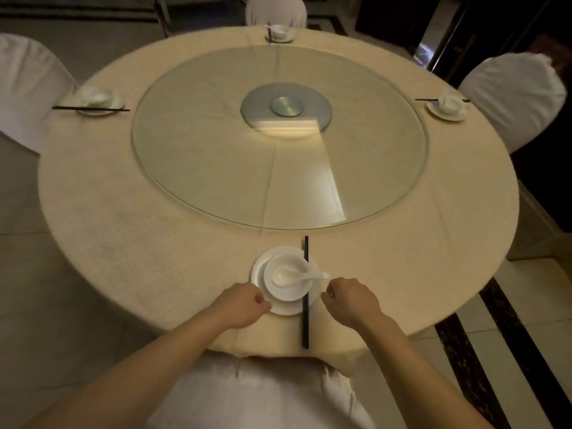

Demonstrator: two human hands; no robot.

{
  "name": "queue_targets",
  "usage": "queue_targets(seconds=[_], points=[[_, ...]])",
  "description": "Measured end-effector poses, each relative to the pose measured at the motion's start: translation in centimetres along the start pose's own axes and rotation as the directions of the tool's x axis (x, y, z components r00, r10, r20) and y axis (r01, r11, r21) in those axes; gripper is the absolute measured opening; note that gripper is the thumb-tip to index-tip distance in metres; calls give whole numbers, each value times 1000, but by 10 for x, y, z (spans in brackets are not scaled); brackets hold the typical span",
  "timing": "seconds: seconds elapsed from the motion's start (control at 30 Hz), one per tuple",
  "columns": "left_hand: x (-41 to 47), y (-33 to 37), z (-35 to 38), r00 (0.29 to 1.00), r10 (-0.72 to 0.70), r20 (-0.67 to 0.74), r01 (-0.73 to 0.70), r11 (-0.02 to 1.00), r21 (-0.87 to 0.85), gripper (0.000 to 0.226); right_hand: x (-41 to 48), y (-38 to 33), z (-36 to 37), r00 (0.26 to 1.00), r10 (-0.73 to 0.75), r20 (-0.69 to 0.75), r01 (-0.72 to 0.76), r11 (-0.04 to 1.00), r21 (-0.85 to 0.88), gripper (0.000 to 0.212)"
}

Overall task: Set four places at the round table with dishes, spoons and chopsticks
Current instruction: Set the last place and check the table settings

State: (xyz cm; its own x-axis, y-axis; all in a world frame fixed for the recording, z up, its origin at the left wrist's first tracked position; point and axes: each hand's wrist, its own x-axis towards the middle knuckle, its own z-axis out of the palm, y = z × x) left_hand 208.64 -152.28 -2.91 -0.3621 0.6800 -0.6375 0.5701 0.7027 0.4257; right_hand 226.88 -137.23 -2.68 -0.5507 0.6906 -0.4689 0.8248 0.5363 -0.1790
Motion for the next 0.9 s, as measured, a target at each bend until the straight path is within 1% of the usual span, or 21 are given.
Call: queue_targets(seconds=[0.07, 0.13, 0.27, 0.37, 0.43, 0.57, 0.7, 0.8, 0.83, 0.9], points=[[-8, 8, -25, 998, 23, -57, -19, 998, 57, 35, 1, -10, -26, 999, -36, -21, 36, 999, -20, 34], [-16, 16, -51, 990, 31, -135, -20, 996, 86, 38, 0, -22, -53, 997, -70, -43, 69, 997, -36, 37], [-30, 34, -104, 953, 68, -296, -39, 994, 101, 42, -9, -49, -114, 986, -137, -98, 131, 989, -65, 44], [-45, 49, -142, 924, 105, -369, -63, 990, 122, 55, -22, -68, -162, 968, -195, -156, 180, 978, -107, 51], [-57, 59, -167, 896, 125, -426, -77, 989, 127, 62, -30, -78, -190, 947, -231, -221, 205, 969, -137, 55], [-81, 79, -210, 809, 177, -560, -122, 983, 133, 66, -43, -95, -242, 874, -306, -378, 254, 950, -181, 65], [-108, 94, -238, 693, 271, -668, -206, 963, 176, 65, -64, -111, -281, 753, -390, -529, 327, 921, -213, 68], [-124, 100, -251, 604, 304, -737, -257, 949, 181, 63, -78, -119, -298, 699, -384, -604, 355, 919, -173, 71], [-127, 101, -254, 585, 307, -750, -268, 947, 179, 63, -82, -121, -302, 683, -378, -625, 358, 919, -165, 72], [-130, 101, -258, 572, 300, -763, -273, 947, 167, 63, -86, -123, -306, 662, -374, -650, 363, 918, -159, 72]])
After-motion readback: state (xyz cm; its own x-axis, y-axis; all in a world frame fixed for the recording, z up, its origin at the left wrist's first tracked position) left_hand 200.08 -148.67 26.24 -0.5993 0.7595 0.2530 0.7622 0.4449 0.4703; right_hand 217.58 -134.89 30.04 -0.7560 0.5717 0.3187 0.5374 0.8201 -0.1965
